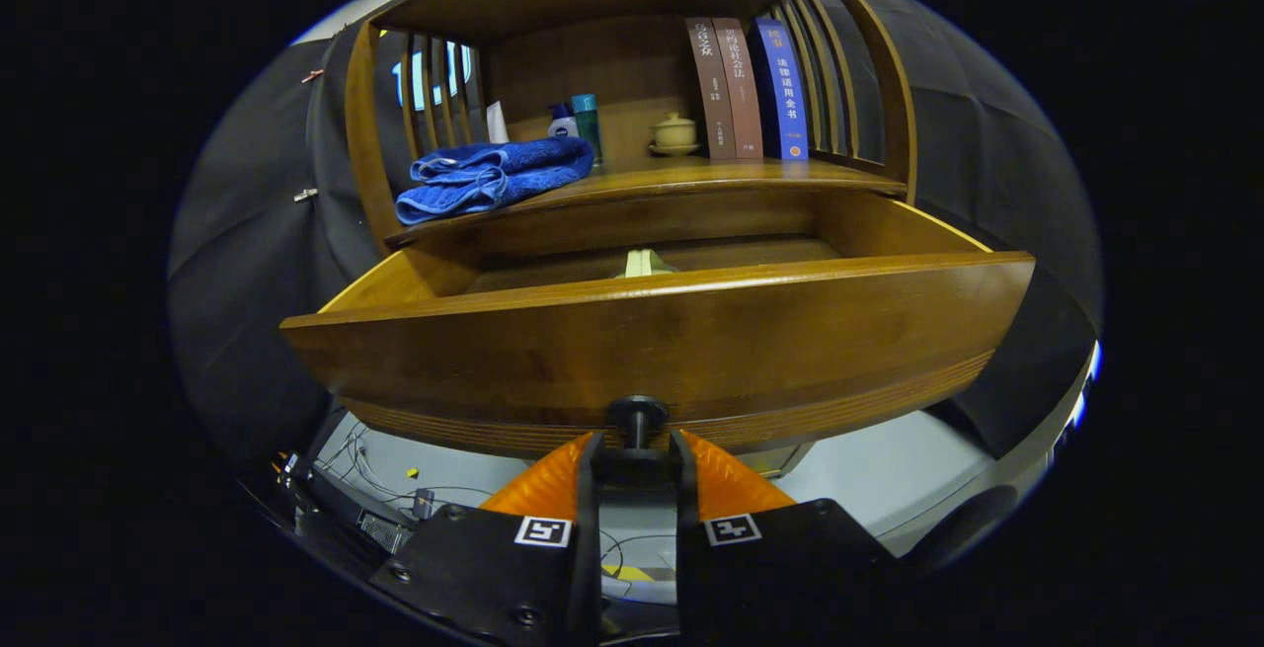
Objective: Pull open the drawer, take out the items inside it, and place them on the countertop above the cabinet.
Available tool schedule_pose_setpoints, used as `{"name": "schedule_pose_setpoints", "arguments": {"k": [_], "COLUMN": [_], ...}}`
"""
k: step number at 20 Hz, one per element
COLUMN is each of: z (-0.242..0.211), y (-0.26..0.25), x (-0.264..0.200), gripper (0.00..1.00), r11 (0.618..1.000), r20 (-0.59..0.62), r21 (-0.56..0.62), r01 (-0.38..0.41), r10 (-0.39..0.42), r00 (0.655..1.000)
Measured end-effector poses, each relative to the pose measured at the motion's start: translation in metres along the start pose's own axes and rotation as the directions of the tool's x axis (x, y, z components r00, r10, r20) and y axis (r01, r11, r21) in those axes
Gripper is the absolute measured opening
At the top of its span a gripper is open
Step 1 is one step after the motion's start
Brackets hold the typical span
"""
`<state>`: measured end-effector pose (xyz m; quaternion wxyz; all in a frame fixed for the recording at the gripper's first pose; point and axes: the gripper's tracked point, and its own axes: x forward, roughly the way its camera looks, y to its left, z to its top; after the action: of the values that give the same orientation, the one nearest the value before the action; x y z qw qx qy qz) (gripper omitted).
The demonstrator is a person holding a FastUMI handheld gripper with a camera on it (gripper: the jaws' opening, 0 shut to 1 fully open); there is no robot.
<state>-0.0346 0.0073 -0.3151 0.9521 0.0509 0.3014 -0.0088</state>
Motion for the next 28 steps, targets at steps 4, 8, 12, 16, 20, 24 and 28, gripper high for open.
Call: {"name": "schedule_pose_setpoints", "arguments": {"k": [4, 8, 12, 16, 20, 24, 28], "z": [-0.019, -0.018, -0.004, 0.037, 0.111, 0.155, 0.169], "y": [-0.002, -0.002, -0.002, 0.002, 0.004, 0.004, 0.014], "x": [-0.015, -0.014, -0.027, -0.057, -0.067, -0.03, 0.025], "gripper": [0.36, 0.39, 0.5, 0.96, 0.99, 0.99, 0.99], "r11": [1.0, 1.0, 0.999, 0.999, 0.999, 1.0, 1.0], "r20": [-0.03, -0.015, 0.032, 0.115, 0.195, 0.129, 0.016], "r21": [0.011, 0.017, 0.041, 0.043, 0.037, 0.015, 0.011], "r01": [-0.001, 0.001, -0.001, -0.017, -0.024, -0.001, -0.012], "r10": [0.001, -0.001, 0.0, 0.012, 0.016, -0.001, 0.012], "r00": [1.0, 1.0, 0.999, 0.993, 0.981, 0.992, 1.0]}}
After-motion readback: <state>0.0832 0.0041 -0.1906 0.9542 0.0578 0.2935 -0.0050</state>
